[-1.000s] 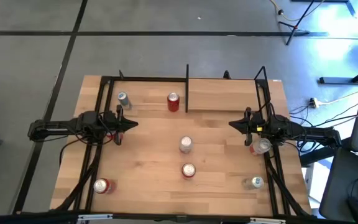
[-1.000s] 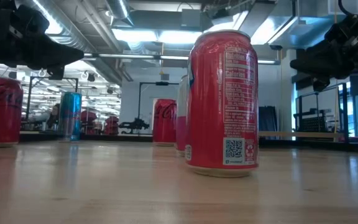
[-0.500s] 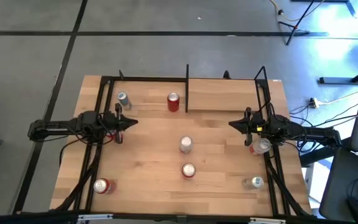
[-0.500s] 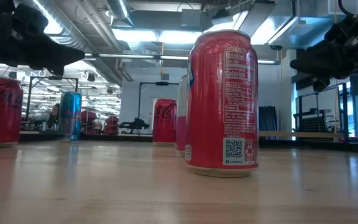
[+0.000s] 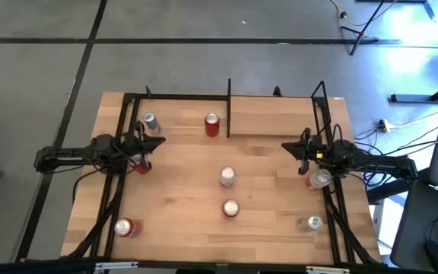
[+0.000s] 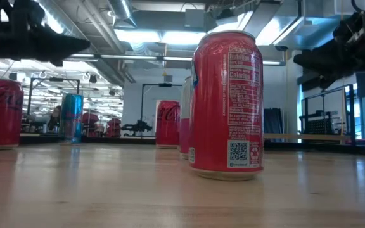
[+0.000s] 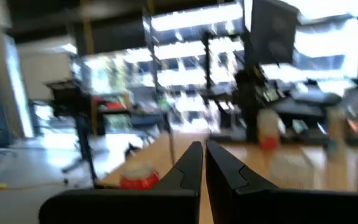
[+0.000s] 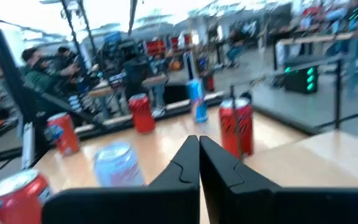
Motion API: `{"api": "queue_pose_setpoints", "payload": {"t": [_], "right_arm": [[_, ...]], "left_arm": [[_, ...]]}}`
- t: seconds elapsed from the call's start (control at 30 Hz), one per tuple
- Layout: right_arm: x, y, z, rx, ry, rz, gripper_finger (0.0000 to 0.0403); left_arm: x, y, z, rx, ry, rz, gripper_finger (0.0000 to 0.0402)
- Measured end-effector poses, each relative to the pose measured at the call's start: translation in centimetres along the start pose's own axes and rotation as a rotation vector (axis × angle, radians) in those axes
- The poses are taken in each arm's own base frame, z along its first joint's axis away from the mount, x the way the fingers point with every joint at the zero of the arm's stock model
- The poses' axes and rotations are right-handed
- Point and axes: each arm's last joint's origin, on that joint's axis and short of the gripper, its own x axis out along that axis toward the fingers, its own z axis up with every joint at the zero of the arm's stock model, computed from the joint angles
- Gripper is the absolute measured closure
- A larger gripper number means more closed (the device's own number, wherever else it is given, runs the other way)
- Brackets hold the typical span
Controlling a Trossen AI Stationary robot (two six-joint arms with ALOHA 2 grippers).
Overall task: Place canned beverage on shelf
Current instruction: Put the left pink white soda can on the shelf
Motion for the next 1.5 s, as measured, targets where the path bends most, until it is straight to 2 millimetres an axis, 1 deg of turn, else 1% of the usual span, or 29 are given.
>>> {"api": "queue_pose_setpoints", "payload": {"t": [0.13, 0.3, 0.4, 0.53, 0.7, 0.8, 0.93, 1.17, 1.33, 1.4, 1.5], "right_arm": [[0.0, -0.1, 0.6, -0.050, -0.065, -0.074, 0.0400], [0.0, -0.2, 0.7, -0.091, -0.080, -0.091, 0.0400], [-0.1, -0.2, 0.9, -0.089, -0.100, -0.120, 0.0400], [-0.1, -0.3, 1.3, -0.104, -0.140, -0.162, 0.0400], [0.2, -0.2, 1.7, -0.138, -0.178, -0.162, 0.0400], [0.6, -0.1, 1.9, -0.153, -0.184, -0.163, 0.0400], [1.3, 0.0, 1.8, -0.179, -0.171, -0.170, 0.0400], [2.3, 0.1, 1.7, -0.244, -0.175, -0.190, 0.0400], [2.7, 0.2, 1.8, -0.294, -0.189, -0.195, 0.0400], [2.8, 0.2, 1.9, -0.300, -0.202, -0.196, 0.0400], [3.0, 0.3, 2.3, -0.312, -0.208, -0.197, 0.0400]], "left_arm": [[-0.1, 0.3, 1.1, -0.031, -0.106, 0.059, 0.0399], [-0.2, 0.4, 2.0, 0.049, -0.195, 0.065, 0.0399], [-0.2, 0.5, 2.3, 0.042, -0.222, 0.090, 0.0399], [0.2, 0.5, 2.3, 0.046, -0.225, 0.104, 0.0399], [1.1, 0.7, 1.8, 0.069, -0.179, 0.127, 0.0399], [1.8, 0.6, 1.6, 0.065, -0.148, 0.100, 0.0399], [3.4, 0.4, 2.6, 0.073, -0.101, 0.042, 0.0399], [7.7, -0.4, 4.0, 0.078, 0.026, -0.012, 0.0399], [10.9, -0.5, 5.1, 0.096, 0.090, 0.080, 0.0399], [12.2, -0.7, 5.8, 0.108, 0.124, 0.075, 0.0391], [13.8, -1.0, 6.7, 0.114, 0.194, 0.024, 0.0362]]}}
